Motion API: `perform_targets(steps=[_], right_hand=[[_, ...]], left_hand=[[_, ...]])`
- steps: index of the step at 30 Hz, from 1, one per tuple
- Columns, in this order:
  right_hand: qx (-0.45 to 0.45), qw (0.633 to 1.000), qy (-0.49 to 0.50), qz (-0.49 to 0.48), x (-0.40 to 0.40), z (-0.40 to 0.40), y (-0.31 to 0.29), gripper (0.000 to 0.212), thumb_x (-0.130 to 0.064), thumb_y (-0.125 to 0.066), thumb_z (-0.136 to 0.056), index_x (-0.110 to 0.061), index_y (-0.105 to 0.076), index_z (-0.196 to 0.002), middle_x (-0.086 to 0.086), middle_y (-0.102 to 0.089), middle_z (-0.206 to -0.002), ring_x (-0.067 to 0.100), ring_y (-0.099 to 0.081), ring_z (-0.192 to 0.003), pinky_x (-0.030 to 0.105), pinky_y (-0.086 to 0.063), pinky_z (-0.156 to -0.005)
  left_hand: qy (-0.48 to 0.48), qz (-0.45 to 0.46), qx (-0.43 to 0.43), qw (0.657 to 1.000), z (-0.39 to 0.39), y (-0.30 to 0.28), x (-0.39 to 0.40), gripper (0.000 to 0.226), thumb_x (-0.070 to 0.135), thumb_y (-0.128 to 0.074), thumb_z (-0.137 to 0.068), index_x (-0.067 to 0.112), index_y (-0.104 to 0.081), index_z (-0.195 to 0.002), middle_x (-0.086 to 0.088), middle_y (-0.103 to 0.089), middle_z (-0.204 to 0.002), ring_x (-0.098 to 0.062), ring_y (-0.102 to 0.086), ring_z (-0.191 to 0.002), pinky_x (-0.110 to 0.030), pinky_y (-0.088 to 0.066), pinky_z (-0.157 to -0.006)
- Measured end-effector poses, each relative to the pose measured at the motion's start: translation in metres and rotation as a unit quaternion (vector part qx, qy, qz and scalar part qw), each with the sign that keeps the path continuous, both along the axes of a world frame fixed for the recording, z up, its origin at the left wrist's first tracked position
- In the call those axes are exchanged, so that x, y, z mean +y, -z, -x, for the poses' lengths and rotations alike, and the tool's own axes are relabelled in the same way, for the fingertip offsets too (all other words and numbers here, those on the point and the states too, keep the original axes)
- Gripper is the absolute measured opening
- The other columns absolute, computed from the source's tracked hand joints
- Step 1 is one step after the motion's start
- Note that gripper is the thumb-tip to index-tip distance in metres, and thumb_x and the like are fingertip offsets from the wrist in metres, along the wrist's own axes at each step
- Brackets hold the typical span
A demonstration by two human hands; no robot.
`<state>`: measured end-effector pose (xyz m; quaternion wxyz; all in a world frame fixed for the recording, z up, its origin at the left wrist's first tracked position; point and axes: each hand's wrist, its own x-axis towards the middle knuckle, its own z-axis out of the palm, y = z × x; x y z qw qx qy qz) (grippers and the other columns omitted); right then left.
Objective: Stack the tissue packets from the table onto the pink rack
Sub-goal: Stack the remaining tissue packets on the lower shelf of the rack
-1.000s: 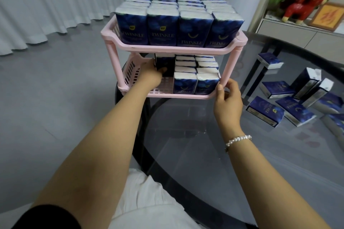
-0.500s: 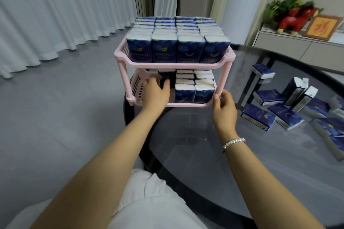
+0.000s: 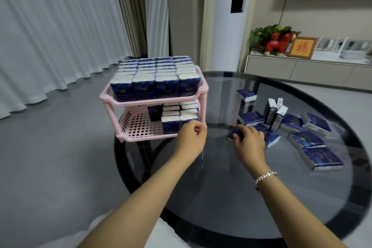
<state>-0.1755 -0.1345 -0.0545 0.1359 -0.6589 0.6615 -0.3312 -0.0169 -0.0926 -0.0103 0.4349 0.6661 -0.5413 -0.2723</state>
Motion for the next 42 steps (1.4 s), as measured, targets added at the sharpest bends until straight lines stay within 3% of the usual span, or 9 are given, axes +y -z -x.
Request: perform_targets(steps=[4,8,13,16,21,25,30,39,42], right_hand=[[0.062,0.998,-0.003,-0.031,-0.003,0.024,0.001,0.041,-0.022,-0.052,-0.094,-0.006,-0.052,-0.131,0.012,-0.05,-0.131,0.033,-0.036,-0.117,0.032,-0.028,-0.099],[0.034,0.996,-0.048,-0.062,-0.002,0.034,-0.002,0.041,-0.025,-0.058,-0.091,-0.011,-0.055,-0.129,0.01,-0.048,-0.129,0.031,-0.042,-0.118,0.029,-0.032,-0.1],[-0.053,0.993,-0.1,-0.036,0.006,0.038,-0.002,0.042,-0.019,-0.07,-0.082,-0.017,-0.059,-0.122,-0.001,-0.052,-0.115,0.004,-0.048,-0.083,0.005,-0.032,-0.072],[-0.109,0.987,-0.119,-0.008,0.008,0.04,0.003,0.049,-0.014,-0.072,-0.08,-0.023,-0.055,-0.125,-0.006,-0.057,-0.111,0.0,-0.05,-0.078,0.0,-0.037,-0.068],[-0.154,0.979,-0.131,0.024,0.008,0.042,-0.007,0.039,-0.007,-0.066,-0.084,-0.021,-0.06,-0.12,-0.009,-0.063,-0.105,-0.002,-0.058,-0.09,0.007,-0.047,-0.081],[0.001,0.997,-0.034,0.074,-0.003,0.059,-0.009,0.029,-0.016,-0.06,-0.087,-0.017,-0.064,-0.116,0.002,-0.065,-0.111,0.019,-0.055,-0.105,0.031,-0.046,-0.091],[0.142,0.988,0.047,-0.049,-0.019,0.08,-0.009,0.041,-0.034,-0.051,-0.093,-0.013,-0.053,-0.128,0.01,-0.054,-0.129,0.033,-0.041,-0.121,0.038,-0.037,-0.098],[-0.05,0.995,-0.049,-0.069,-0.007,0.081,-0.015,0.031,-0.015,-0.073,-0.079,-0.022,-0.058,-0.105,0.001,-0.05,-0.116,0.016,-0.05,-0.103,0.036,-0.049,-0.091],[-0.17,0.979,-0.082,-0.074,0.005,0.082,-0.022,0.029,-0.01,-0.071,-0.08,-0.02,-0.055,-0.102,0.0,-0.057,-0.113,0.017,-0.062,-0.095,0.027,-0.056,-0.075]], left_hand=[[0.003,-0.042,0.054,0.998,0.032,0.01,-0.012,0.012,0.018,-0.05,-0.094,0.017,-0.06,-0.09,-0.001,-0.06,-0.091,-0.02,-0.063,-0.087,-0.02,-0.041,-0.063],[0.034,-0.091,0.047,0.994,0.054,0.025,-0.018,0.028,0.017,-0.048,-0.096,0.006,-0.061,-0.119,-0.009,-0.065,-0.115,-0.02,-0.061,-0.108,-0.017,-0.039,-0.08],[0.071,-0.11,0.077,0.988,0.057,0.041,-0.028,0.046,0.021,-0.059,-0.092,0.008,-0.049,-0.135,-0.013,-0.058,-0.129,-0.022,-0.059,-0.113,-0.037,-0.047,-0.1],[0.067,-0.113,0.07,0.989,0.048,0.046,-0.032,0.056,0.03,-0.068,-0.085,0.017,-0.047,-0.136,-0.008,-0.055,-0.125,-0.019,-0.058,-0.109,-0.04,-0.052,-0.093],[0.113,-0.114,0.128,0.979,0.042,0.045,-0.03,0.035,0.019,-0.072,-0.083,0.014,-0.055,-0.113,-0.001,-0.064,-0.102,-0.004,-0.057,-0.075,-0.013,-0.041,-0.052],[0.084,-0.084,0.163,0.979,0.039,0.042,-0.035,0.03,0.02,-0.067,-0.087,0.012,-0.056,-0.113,-0.008,-0.066,-0.105,-0.009,-0.055,-0.067,-0.015,-0.039,-0.044],[0.077,-0.079,0.193,0.975,0.039,0.041,-0.037,0.033,0.018,-0.063,-0.089,0.011,-0.053,-0.12,-0.008,-0.064,-0.112,-0.012,-0.062,-0.077,-0.018,-0.047,-0.046],[0.086,-0.08,0.25,0.961,0.041,0.035,-0.026,0.037,0.012,-0.058,-0.093,0.01,-0.051,-0.129,-0.004,-0.063,-0.108,-0.014,-0.064,-0.08,-0.021,-0.055,-0.051],[0.081,-0.061,0.227,0.968,0.037,0.03,-0.022,0.048,0.014,-0.056,-0.094,0.022,-0.043,-0.14,-0.001,-0.056,-0.121,-0.009,-0.06,-0.081,-0.018,-0.051,-0.05]])
